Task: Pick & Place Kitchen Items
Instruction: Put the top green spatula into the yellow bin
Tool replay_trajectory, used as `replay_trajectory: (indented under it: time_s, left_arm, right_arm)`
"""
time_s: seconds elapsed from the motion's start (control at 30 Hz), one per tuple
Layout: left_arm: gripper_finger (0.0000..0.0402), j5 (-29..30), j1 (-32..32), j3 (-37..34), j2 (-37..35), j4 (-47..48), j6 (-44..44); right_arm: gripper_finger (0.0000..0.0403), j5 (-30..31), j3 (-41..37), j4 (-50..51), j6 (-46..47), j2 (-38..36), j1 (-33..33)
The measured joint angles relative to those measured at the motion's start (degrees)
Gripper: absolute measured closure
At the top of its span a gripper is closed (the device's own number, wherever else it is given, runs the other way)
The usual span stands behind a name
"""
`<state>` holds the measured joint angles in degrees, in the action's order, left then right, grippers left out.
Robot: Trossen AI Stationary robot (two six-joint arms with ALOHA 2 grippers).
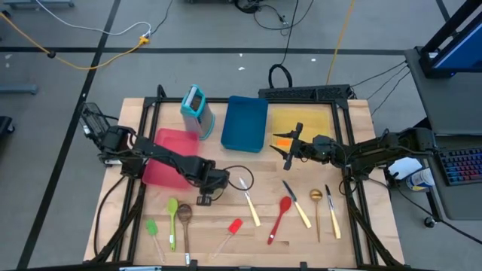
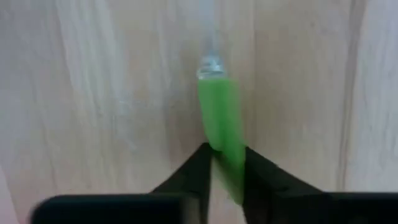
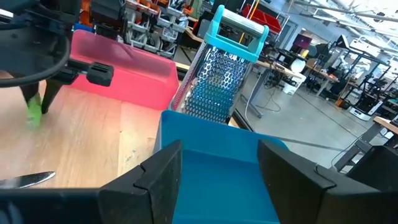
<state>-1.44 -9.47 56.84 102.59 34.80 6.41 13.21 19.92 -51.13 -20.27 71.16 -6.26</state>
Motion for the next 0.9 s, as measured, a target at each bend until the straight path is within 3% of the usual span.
replay_trajectory:
  time_s: [0.1,0.4,0.53,0.77,0.9]
  left_arm:
    - [0.0389,-0.08,0.11,0.0,0.04,-0.39,0.09]
    - [0.0393,1.65,-0.22,0.34,-1.15,-0.61,0.37]
    - [0.039,8.56,0.01,1.26,-3.49,-2.38,1.59]
    - [0.0392,18.73,0.04,2.37,-7.24,-4.03,2.29]
    - [0.0396,22.92,-0.14,2.61,-7.79,-8.75,-0.96]
  right_arm:
    - [0.0202,-0.02,0.0,0.01,0.09,0.0,0.0]
    - [0.0202,-0.04,0.0,0.5,0.23,0.0,0.0]
    - [0.0202,-1.8,0.0,0.46,2.29,0.0,-0.02]
    - [0.0202,-11.88,0.0,0.84,2.72,0.0,0.0]
    - [0.0202,-12.0,0.0,1.17,4.63,0.0,0.0]
